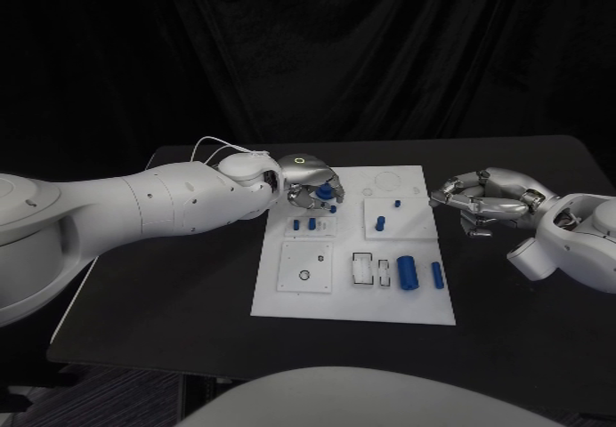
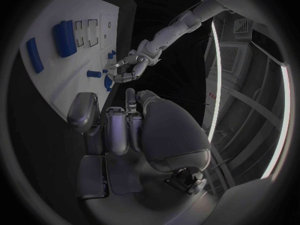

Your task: Assemble the parts on the task board

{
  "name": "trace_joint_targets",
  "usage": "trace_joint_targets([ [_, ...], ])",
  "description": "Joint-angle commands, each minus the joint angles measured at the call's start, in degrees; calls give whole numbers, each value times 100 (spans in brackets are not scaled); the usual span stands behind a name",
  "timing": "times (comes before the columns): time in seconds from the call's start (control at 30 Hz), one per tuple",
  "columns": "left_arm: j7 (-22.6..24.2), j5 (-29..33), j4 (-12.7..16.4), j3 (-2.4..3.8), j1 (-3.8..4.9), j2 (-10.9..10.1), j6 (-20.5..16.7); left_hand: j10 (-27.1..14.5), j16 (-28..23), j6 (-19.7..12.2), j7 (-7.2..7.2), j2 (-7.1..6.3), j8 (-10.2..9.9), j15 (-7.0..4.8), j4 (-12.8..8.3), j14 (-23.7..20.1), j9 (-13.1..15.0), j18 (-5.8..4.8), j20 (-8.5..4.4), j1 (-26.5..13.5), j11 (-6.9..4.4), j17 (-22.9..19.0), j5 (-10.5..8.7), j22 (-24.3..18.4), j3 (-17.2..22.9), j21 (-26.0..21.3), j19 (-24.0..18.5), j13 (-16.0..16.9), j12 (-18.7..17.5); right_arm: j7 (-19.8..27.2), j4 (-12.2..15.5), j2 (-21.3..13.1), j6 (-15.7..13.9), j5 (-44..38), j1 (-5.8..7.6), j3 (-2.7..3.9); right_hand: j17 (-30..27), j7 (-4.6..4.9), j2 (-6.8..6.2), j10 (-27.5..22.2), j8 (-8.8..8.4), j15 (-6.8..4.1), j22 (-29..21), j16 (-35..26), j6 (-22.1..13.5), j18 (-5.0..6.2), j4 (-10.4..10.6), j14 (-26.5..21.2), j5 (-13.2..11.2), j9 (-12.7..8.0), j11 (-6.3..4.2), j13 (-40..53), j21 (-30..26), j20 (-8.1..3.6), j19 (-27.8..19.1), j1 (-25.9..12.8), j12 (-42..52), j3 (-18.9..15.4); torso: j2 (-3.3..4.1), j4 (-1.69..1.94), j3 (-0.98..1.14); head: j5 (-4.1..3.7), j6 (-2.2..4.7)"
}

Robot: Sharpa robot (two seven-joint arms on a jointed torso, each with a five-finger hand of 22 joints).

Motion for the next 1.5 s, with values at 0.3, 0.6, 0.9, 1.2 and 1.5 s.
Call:
trace_joint_targets([
  [0.3, -45, -57, -85, 5, -45, 89, 255, 152, 10, 65, -8, 65, -16, -35, -79, -23, -65, 23, -4, 2, 12, -32, 56, 898, 20, -55, -30, -8, 85, -8, -5, 1, 69, -13, -38, 4, 159, 17, -3, -62, 27, -19, 7, -30, -38, 1, -3, 182, 54, 10, 3, 334, -17, -2, -29, 73, -27, 49, 4, -3, 4, 10, 1],
  [0.6, 11, -57, -147, 5, -88, 155, 253, 224, 48, 119, -10, 88, -11, -45, -121, 12, -98, 5, -9, 15, -4, 20, 78, 924, 40, 26, 12, -4, 133, -20, -9, 5, 85, -13, -52, 4, 159, 17, -3, -62, 27, -19, 7, -30, -38, 1, -3, 182, 54, 10, 3, 334, -17, -2, -29, 73, -27, 49, 7, -1, 8, 7, 1],
  [0.9, 53, -58, -225, 6, -133, 245, 245, 325, 46, 164, -8, 115, -17, -58, -231, -1, -149, 5, -19, 89, -28, -21, 150, 927, 100, 23, 17, -6, 191, -32, -8, 4, 91, -13, -56, 4, 150, 19, -1, -70, 26, -19, -3, -37, -41, 5, -8, 178, 63, 11, 4, 323, -34, -2, -37, 79, -31, 56, 3, 5, 5, -2, 1],
  [1.2, 44, -58, -245, 6, -160, 249, 61, 613, 56, 347, 82, 176, 41, -104, -372, 11, -190, -19, -42, 134, -96, -45, 220, 962, 169, 134, 71, 8, 325, -43, -3, -2, 96, -13, -57, 4, 150, 19, -1, -70, 26, -19, -3, -37, -41, 5, -8, 178, 63, 11, 4, 323, -34, -2, -37, 79, -31, 56, 1, -2, 2, 5, 1],
  [1.5, 35, -58, -155, 6, -170, 132, -487, 773, 55, 612, 176, 213, 143, -119, -482, 49, -186, -43, -65, 165, -94, -73, 259, 995, 200, 251, 130, 1, 380, -52, 5, -16, 113, -13, -58, 4, 145, 20, 2, -68, 25, -18, -3, -41, -43, 6, -13, 176, 72, 13, 5, 327, -36, -2, -38, 87, -31, 67, 0, 10, 1, -33, 1],
])
